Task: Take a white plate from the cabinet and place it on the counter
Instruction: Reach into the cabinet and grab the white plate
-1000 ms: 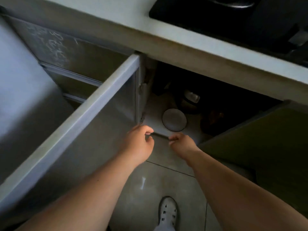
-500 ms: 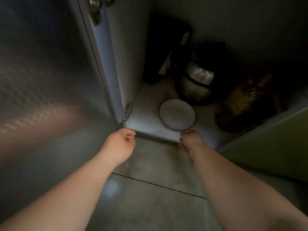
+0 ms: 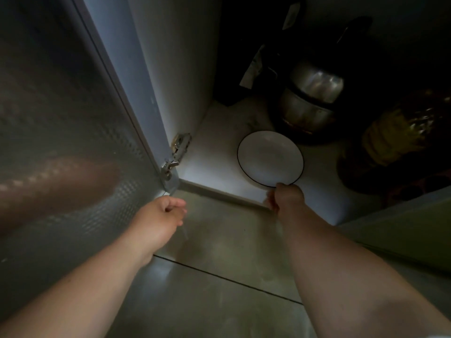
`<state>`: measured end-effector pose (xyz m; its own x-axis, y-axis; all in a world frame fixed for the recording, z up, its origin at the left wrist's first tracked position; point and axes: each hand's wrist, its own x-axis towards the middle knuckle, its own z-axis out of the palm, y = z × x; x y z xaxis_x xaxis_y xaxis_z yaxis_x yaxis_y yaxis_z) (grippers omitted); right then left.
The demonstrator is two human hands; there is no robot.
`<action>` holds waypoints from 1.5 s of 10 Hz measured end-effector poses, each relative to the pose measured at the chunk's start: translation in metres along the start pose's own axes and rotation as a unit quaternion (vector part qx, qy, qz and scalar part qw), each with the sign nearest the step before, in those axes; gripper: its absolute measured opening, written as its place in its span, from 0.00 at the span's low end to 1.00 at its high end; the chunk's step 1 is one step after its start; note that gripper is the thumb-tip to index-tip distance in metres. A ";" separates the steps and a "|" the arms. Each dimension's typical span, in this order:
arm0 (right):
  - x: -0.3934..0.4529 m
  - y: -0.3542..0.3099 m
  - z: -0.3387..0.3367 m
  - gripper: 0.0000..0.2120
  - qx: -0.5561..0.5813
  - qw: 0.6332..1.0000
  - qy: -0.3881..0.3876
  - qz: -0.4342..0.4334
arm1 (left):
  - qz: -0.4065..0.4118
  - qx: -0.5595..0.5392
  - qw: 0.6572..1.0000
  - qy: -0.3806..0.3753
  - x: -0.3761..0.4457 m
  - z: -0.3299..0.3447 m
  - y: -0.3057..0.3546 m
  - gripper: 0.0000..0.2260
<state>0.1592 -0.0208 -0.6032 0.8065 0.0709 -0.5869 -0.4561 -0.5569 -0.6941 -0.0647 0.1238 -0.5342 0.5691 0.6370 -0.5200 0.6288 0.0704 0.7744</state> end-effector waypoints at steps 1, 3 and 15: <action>0.006 -0.007 0.004 0.11 -0.145 0.989 -0.014 0.015 | -0.010 0.011 1.000 -0.006 -0.003 -0.003 -0.003 0.10; -0.028 -0.005 -0.004 0.11 -0.130 0.990 0.055 0.010 | -0.025 -0.005 1.000 -0.013 -0.016 -0.012 0.000 0.08; -0.580 -0.309 -0.223 0.07 0.010 0.998 0.028 -0.053 | -0.050 -0.111 0.983 -0.135 -0.377 -0.265 0.390 0.16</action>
<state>-0.0836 -0.0739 0.0442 0.8697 0.0820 -0.4868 -0.3750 -0.5314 -0.7596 -0.1742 0.1145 0.0589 0.6493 0.3925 -0.6514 0.5744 0.3083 0.7583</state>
